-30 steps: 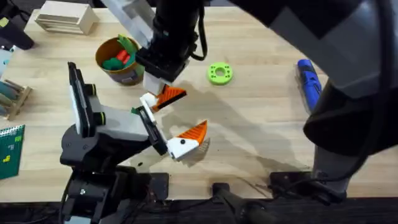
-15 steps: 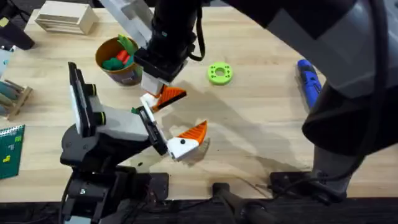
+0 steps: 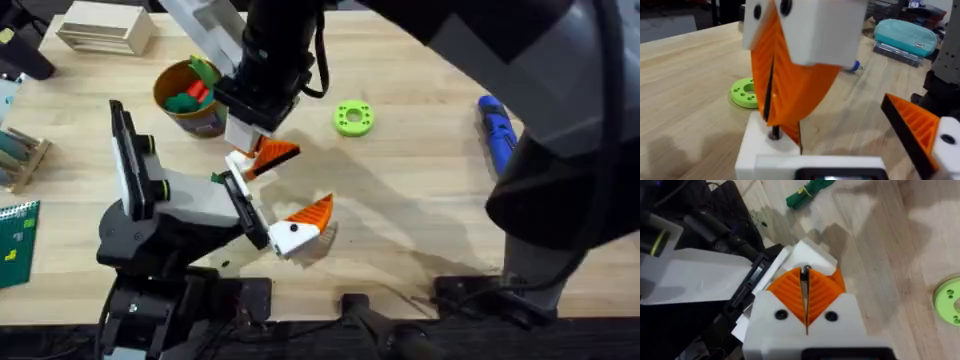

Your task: Pick up the gripper from the table and insert it into the empty holder that is missing its gripper. Then pick up a screw, insert it into the mounting hole, and use the screwdriver to tighten it. Finally, clean up the table by picking up the vegetable and placing it into the bucket.

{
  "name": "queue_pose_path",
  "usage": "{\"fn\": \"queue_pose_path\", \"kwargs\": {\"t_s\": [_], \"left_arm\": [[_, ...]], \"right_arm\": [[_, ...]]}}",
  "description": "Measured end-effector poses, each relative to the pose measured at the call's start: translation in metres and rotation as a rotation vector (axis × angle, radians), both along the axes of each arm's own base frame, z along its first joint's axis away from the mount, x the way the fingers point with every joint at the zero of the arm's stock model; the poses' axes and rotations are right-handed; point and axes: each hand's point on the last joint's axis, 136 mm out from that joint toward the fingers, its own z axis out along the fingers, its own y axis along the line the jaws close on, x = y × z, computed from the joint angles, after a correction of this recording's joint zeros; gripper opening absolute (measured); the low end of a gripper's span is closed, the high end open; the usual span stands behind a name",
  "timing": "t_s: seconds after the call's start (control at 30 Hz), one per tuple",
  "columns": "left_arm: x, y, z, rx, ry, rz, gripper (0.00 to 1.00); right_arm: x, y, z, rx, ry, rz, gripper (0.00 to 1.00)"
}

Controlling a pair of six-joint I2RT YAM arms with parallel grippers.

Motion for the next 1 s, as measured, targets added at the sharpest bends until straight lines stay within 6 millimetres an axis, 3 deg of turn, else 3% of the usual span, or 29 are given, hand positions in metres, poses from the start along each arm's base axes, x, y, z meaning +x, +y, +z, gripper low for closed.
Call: {"fn": "queue_pose_path", "kwargs": {"t_s": [1.0], "left_arm": [[0.0000,0.0000,0.0000,0.000,0.000,0.000,0.987]], "right_arm": [[-0.0010,0.0008,-0.0005,-0.003,-0.011,0.011,0.007]]}}
